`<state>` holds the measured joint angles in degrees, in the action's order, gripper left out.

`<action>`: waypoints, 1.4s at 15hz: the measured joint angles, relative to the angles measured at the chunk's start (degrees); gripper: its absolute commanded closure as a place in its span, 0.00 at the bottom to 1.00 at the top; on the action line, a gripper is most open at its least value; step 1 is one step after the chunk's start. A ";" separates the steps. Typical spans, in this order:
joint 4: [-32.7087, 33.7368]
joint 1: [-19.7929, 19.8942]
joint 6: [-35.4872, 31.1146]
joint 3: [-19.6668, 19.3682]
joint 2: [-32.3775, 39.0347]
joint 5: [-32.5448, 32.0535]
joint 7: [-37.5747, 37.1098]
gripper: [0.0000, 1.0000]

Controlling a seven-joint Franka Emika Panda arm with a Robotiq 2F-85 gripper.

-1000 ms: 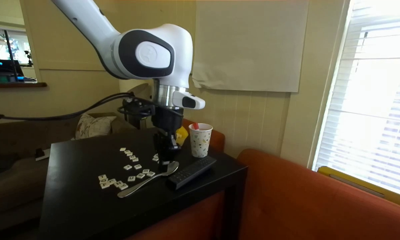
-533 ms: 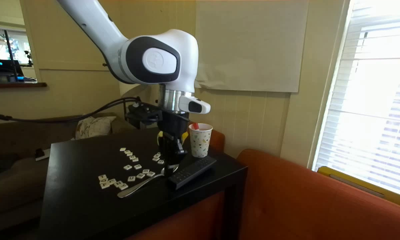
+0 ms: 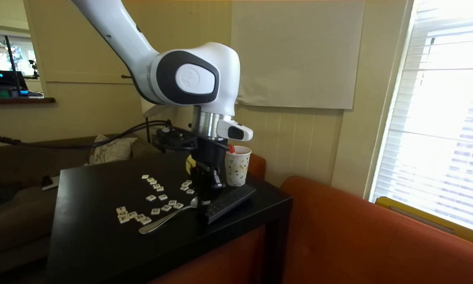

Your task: Press two buttons on the black remote control.

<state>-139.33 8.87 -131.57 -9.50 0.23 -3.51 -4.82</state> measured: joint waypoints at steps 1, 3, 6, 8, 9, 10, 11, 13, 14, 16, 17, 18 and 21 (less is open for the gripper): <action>0.12 0.00 0.01 0.00 0.23 0.00 0.14 1.00; 0.18 0.00 0.03 0.00 0.48 0.00 0.55 1.00; 0.24 0.00 0.21 -0.02 0.52 0.06 1.19 1.00; 0.32 0.02 0.56 -0.07 0.52 0.15 1.73 1.00; 0.40 0.02 0.82 -0.13 0.52 0.21 2.06 1.00; 0.50 0.02 1.03 -0.20 0.52 0.35 2.40 1.00; 0.61 0.03 1.17 -0.27 0.51 0.55 2.74 1.00; 0.85 0.07 1.42 -0.32 0.49 1.01 3.44 1.00; 0.94 0.08 1.59 -0.32 0.44 1.24 3.83 1.00; 1.07 0.08 1.88 -0.32 0.40 1.57 4.53 1.00; 1.09 0.08 1.95 -0.32 0.40 1.62 4.74 1.00; 1.09 0.08 1.97 -0.32 0.40 1.69 4.95 1.00; 1.09 0.08 2.00 -0.32 0.41 1.91 5.33 1.00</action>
<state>-138.24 8.94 -129.58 -9.81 0.64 -1.60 0.51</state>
